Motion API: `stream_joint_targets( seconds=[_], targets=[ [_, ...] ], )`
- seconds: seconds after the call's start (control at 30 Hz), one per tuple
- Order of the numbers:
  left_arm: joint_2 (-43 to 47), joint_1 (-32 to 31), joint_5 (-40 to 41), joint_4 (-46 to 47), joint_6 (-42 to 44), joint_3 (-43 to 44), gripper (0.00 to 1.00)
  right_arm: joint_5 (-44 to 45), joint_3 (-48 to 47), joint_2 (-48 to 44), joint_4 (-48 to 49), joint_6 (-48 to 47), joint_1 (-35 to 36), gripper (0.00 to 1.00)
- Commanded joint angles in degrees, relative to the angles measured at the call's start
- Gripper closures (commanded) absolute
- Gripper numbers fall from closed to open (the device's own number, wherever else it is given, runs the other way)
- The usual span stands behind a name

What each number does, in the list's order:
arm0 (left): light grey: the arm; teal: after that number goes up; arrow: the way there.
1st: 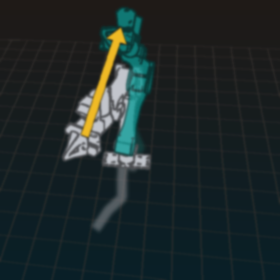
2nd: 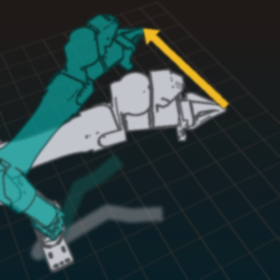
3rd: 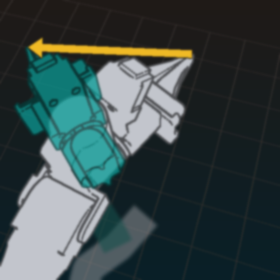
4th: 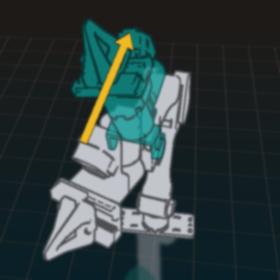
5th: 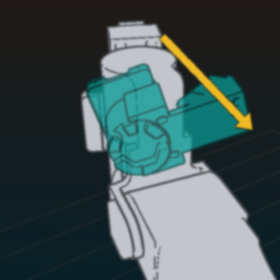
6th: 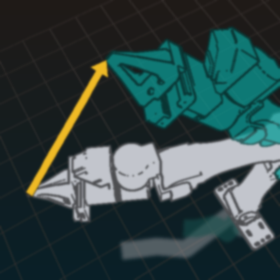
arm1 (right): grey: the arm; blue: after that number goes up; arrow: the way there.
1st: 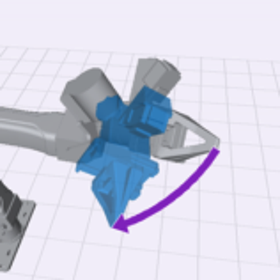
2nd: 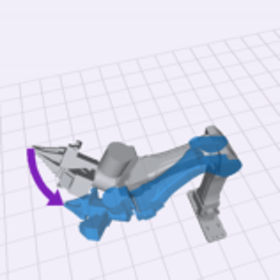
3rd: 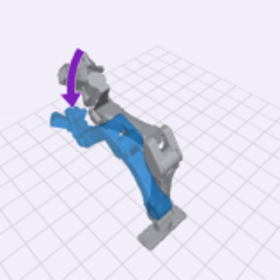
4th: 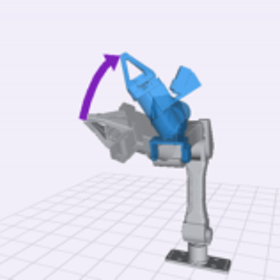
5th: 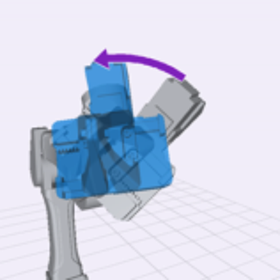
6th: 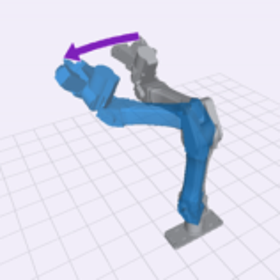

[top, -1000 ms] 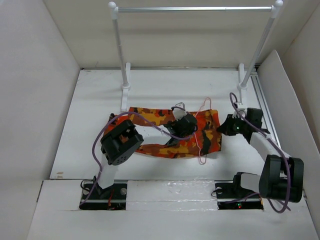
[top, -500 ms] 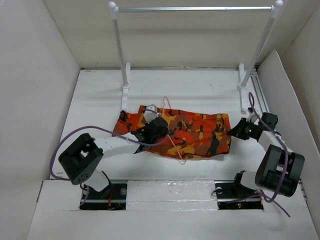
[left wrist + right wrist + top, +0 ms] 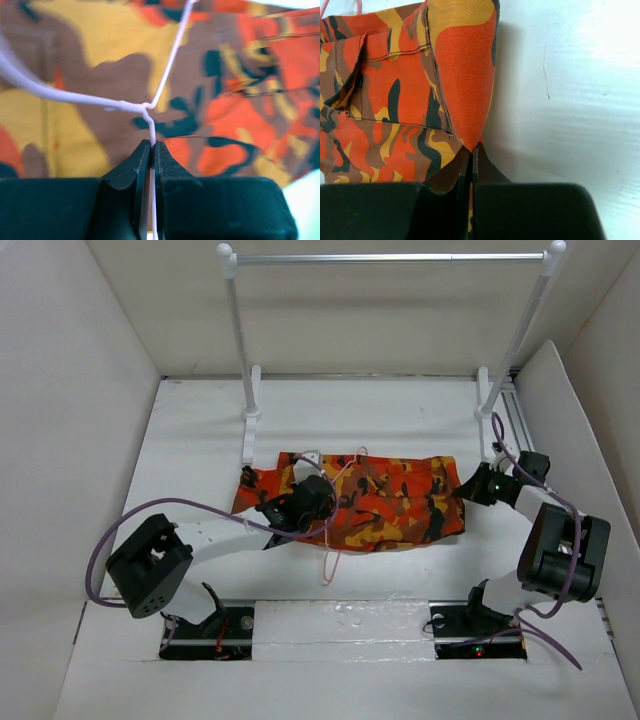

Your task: Place the trousers on the hanger

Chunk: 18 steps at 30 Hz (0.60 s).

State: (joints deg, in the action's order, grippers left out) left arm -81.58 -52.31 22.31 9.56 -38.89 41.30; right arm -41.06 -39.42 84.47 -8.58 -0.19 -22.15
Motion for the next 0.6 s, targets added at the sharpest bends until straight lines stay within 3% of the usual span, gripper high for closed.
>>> stream_joint_targets(
  seconds=[0.0,0.33,0.37,0.4,0.5,0.57],
  targets=[
    [0.2,-1.4,0.6,-0.4,0.1,5.7,1.0,1.3,-2.7,-1.2,2.7,-0.1,1.2,1.0],
    [-4.7,-1.4,8.9,-3.9,-5.4,14.7,1.0,3.1,-3.1,-3.8,-3.1,-2.5,1.8,0.99],
    [-5.1,-1.4,8.9,-3.8,-5.3,14.8,1.0,3.1,-3.2,-4.6,-3.4,-2.9,1.8,0.94],
    [-5.4,-1.4,8.9,-3.6,-5.1,14.8,1.0,3.5,-3.5,-4.9,-5.1,-3.6,2.3,0.79],
    [-3.8,-1.9,8.1,-2.1,-4.8,14.0,1.0,2.9,-5.9,-7.2,-10.6,-5.8,2.8,0.54],
    [-1.8,-1.9,7.3,-1.7,-4.8,14.3,1.0,2.5,-9.0,-9.7,-13.8,-6.8,5.8,0.47]
  ],
)
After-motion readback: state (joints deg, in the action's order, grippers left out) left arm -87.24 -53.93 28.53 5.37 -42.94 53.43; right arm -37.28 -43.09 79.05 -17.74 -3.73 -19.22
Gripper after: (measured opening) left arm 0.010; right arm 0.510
